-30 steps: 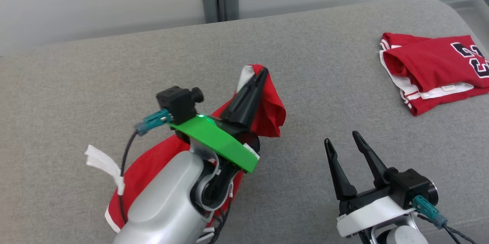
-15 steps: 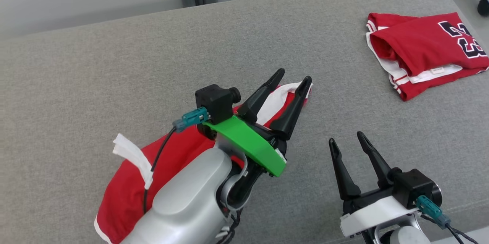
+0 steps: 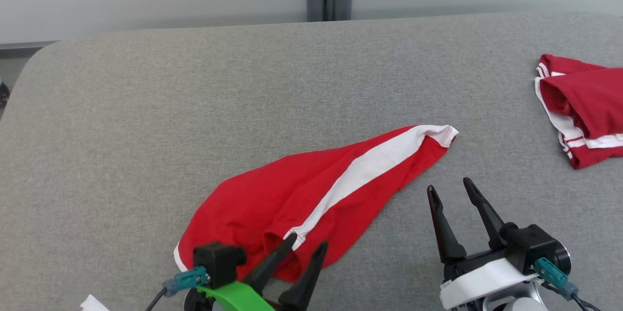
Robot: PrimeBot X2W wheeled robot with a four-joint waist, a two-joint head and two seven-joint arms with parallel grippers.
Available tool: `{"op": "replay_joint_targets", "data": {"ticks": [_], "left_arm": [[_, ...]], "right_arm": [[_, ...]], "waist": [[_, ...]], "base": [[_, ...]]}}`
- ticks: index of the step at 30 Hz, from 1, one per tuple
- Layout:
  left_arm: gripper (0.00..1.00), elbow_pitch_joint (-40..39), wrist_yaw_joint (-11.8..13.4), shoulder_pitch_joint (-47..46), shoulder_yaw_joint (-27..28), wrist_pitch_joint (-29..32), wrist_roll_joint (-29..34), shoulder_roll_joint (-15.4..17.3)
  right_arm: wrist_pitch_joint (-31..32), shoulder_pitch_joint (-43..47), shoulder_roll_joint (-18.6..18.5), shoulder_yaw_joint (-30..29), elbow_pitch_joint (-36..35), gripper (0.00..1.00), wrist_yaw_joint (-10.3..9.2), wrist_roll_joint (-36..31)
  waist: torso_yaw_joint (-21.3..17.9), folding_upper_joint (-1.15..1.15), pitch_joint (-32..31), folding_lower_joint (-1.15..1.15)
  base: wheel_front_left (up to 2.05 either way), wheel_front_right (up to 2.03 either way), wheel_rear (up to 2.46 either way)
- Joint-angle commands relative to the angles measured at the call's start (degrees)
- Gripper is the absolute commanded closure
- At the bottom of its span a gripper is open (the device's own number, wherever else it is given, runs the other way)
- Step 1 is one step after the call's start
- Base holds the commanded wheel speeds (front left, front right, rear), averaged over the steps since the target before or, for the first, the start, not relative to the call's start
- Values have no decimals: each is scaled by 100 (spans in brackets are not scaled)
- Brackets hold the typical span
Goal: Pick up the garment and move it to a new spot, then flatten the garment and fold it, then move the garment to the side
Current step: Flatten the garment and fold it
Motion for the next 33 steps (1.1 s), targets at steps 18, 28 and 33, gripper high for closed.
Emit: {"op": "replay_joint_targets", "data": {"ticks": [18,28,33], "left_arm": [[0,628,167,-96,336,634,-955,-146],[100,1076,-56,-223,514,666,-1148,-116],[100,722,-69,20,563,748,-1215,212]], "right_arm": [[3,-184,-13,61,-26,0,0,-101],[3,-192,-13,-28,-63,0,0,-121],[3,-189,-18,-35,12,0,0,-152]], "waist": [[-111,0,234,0],[-218,0,320,0],[-91,0,293,0]], "base": [[0,0,0],[0,0,0],[0,0,0]]}}
